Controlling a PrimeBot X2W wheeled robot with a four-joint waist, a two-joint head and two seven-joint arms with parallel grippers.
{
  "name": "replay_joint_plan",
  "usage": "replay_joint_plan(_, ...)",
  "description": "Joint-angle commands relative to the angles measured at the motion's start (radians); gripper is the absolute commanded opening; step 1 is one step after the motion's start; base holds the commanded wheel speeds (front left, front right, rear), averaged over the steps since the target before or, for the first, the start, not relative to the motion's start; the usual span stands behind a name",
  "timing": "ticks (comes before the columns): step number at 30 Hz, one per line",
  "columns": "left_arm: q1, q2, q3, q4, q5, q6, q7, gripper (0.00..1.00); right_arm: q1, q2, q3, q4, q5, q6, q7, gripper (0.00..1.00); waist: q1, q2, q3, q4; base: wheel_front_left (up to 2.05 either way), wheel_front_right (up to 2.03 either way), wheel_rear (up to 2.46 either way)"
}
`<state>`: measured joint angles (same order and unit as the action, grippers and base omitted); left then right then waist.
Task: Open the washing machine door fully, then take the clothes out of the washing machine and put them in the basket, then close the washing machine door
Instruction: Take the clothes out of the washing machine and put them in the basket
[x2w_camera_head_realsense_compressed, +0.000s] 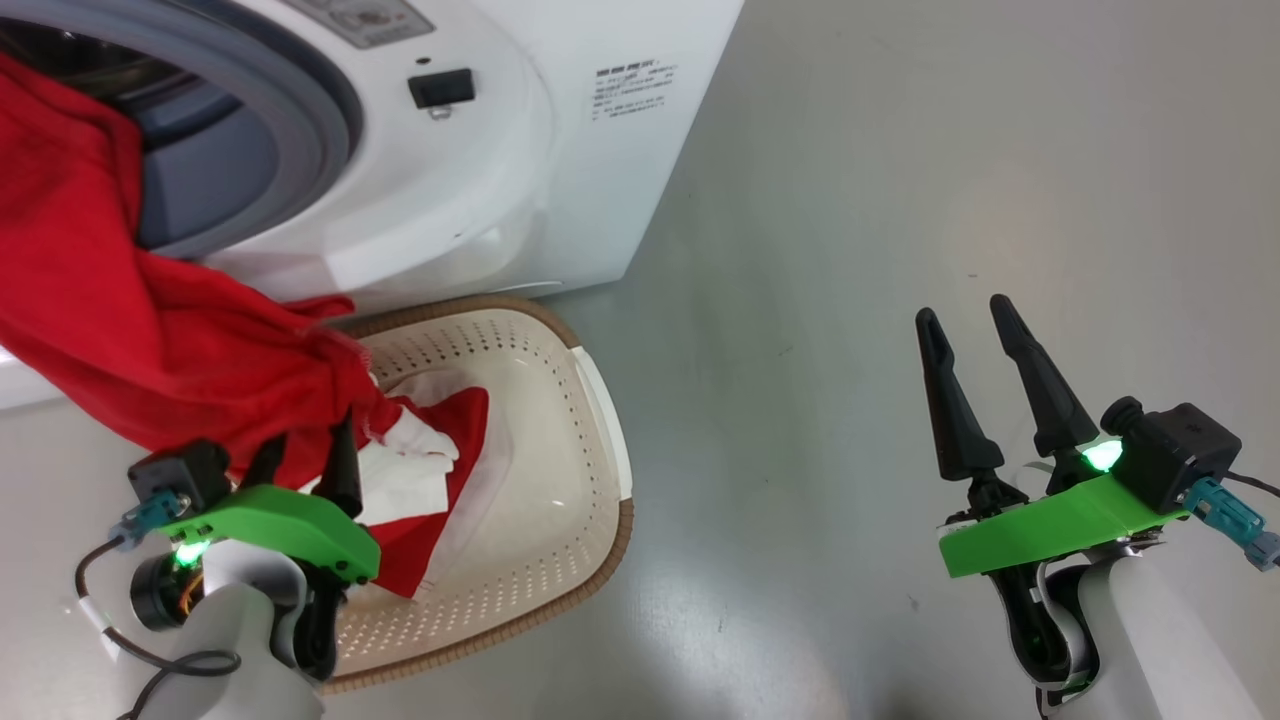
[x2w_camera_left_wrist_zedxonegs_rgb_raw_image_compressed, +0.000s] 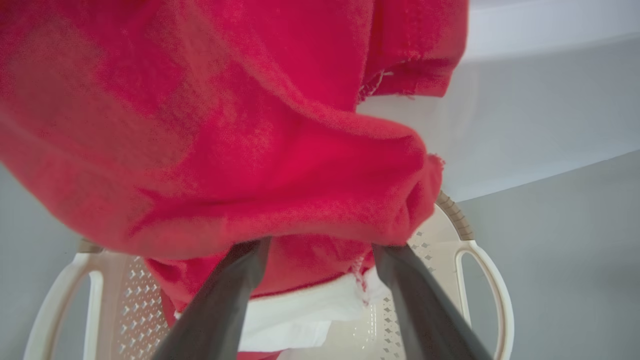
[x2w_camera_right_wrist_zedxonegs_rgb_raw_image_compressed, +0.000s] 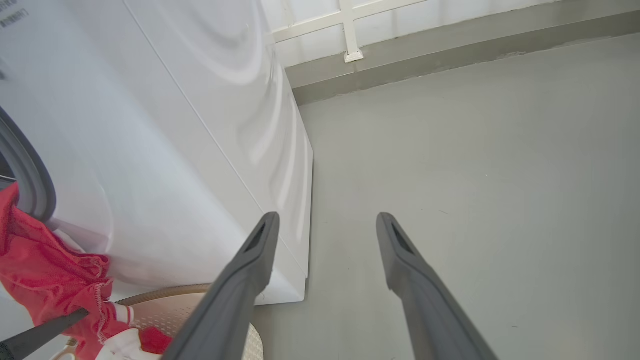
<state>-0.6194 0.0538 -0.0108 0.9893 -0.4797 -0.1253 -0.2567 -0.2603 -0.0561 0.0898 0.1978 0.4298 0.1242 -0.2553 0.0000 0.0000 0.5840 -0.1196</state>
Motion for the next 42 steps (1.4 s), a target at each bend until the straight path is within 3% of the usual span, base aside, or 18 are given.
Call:
replay_joint_plan(1,0.018,0.026,0.031,-0.025,0.017,-0.005,-0.005,1.00,0.001,0.003,0.026,-0.017,-0.007,0.007,-0.006,1.00,0.0000,0.0000,-0.011,0.007,0.00,0.00,0.00)
replay_joint_plan(7,0.049,0.020,0.051,-0.089,0.050,-0.005,-0.005,1.00,0.007,0.001,0.030,-0.010,-0.008,0.007,-0.006,1.00,0.0000,0.0000,-0.039,0.021,0.00,0.00,0.00)
replay_joint_plan(24,0.238,-0.003,0.116,-0.479,0.243,-0.005,-0.005,1.00,0.046,-0.030,0.019,0.001,-0.008,0.007,-0.006,1.00,0.0000,0.0000,-0.139,0.099,0.00,0.00,0.00)
replay_joint_plan(34,0.365,-0.003,0.097,-0.660,0.238,-0.003,-0.005,1.00,0.063,-0.048,0.023,0.003,-0.008,0.007,-0.006,1.00,0.0000,0.0000,-0.165,0.118,0.00,0.00,0.00)
replay_joint_plan(42,0.453,-0.003,0.053,-0.780,0.214,0.040,-0.005,1.00,0.070,-0.053,0.023,0.005,-0.006,0.007,-0.006,1.00,0.0000,0.0000,-0.169,0.122,0.00,0.00,0.00)
